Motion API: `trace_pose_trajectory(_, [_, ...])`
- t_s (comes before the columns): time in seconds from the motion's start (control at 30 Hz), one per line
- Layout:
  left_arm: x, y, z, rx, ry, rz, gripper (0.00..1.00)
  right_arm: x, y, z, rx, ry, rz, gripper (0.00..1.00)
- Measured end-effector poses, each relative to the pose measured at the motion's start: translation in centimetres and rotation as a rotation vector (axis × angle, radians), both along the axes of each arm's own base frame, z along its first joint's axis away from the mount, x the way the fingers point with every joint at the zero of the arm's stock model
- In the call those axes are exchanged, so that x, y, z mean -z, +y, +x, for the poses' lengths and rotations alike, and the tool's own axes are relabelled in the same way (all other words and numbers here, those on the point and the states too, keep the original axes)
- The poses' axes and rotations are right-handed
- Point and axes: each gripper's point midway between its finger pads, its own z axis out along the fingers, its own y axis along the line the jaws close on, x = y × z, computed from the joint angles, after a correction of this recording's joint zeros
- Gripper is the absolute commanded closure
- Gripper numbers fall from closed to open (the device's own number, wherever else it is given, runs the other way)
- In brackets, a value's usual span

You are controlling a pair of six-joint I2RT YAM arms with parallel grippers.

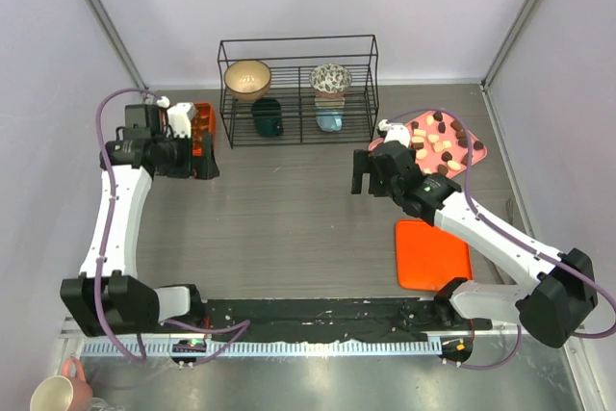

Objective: Pack the chocolate
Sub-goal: Move the packing box to the center of the board.

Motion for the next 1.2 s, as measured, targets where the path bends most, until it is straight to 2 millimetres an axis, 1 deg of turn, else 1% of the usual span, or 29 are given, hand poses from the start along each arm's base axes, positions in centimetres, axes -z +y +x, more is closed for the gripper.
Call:
trace_pose_trajectory(0.13, [1.7,0.7,2.3,-0.019,0.026,0.024,0.0,-0.3,-0.1,0.0,0.005,-0.01,0.003,0.0])
trace_pose_trajectory(0.23, [2.9,1.3,4.1,-0.035,0.035,0.046,0.0,-0.5,-0.5,0.0,0.018,-0.017,-0.005,0.04])
trace_pose_trajectory(0.3, [3.7,1.7,5.5,-0.046,0.038,0.062,0.03,-0.7,-0.9,-0.1,0.031,-0.024,-0.013,0.05])
trace_pose_trajectory(0.33, [4.1,2.0,6.4,-0.053,0.034,0.073,0.07,-0.9,-1.1,-0.1,0.036,-0.031,-0.013,0.07])
trace_pose_trajectory(0.4, [4.9,2.5,7.9,-0.068,0.028,0.096,0.1,-1.4,-1.5,-0.3,0.047,-0.052,-0.007,0.09])
trace_pose_trajectory(0.43, [5.2,2.8,8.7,-0.074,0.025,0.108,0.14,-1.7,-1.8,-0.5,0.054,-0.065,-0.002,0.11])
trace_pose_trajectory(0.47, [5.5,3.1,9.5,-0.082,0.02,0.12,0.16,-2.0,-2.1,-0.7,0.06,-0.08,0.003,0.12])
trace_pose_trajectory(0.5, [5.9,3.4,10.2,-0.089,0.018,0.132,0.2,-2.4,-2.5,-0.9,0.067,-0.095,0.009,0.13])
trace_pose_trajectory(0.53, [6.2,3.7,11.0,-0.092,0.015,0.143,0.23,-2.8,-2.8,-1.1,0.073,-0.109,0.016,0.15])
trace_pose_trajectory(0.63, [7.1,4.4,13.0,-0.103,0.014,0.171,0.35,-3.6,-3.4,-1.3,0.089,-0.145,0.031,0.19])
trace_pose_trajectory(0.7, [7.8,4.7,14.1,-0.102,0.014,0.186,0.4,-3.9,-3.6,-1.4,0.095,-0.16,0.034,0.2])
trace_pose_trajectory(0.77, [8.7,4.9,15.2,-0.1,0.023,0.196,0.43,-4.0,-3.8,-1.4,0.104,-0.17,0.035,0.21])
trace_pose_trajectory(0.87, [10.5,4.9,16.3,-0.095,0.049,0.207,0.45,-3.6,-4.0,-1.4,0.111,-0.168,0.025,0.22])
trace_pose_trajectory(0.9, [11.0,4.9,16.5,-0.092,0.057,0.209,0.48,-3.5,-4.1,-1.4,0.112,-0.166,0.022,0.22])
trace_pose_trajectory(1.03, [13.2,4.6,16.9,-0.07,0.094,0.23,0.49,-3.1,-4.3,-1.4,0.12,-0.163,0.01,0.23])
trace_pose_trajectory(1.2, [14.2,4.5,17.3,-0.065,0.101,0.246,0.5,-2.7,-4.3,-1.3,0.12,-0.16,0.007,0.24])
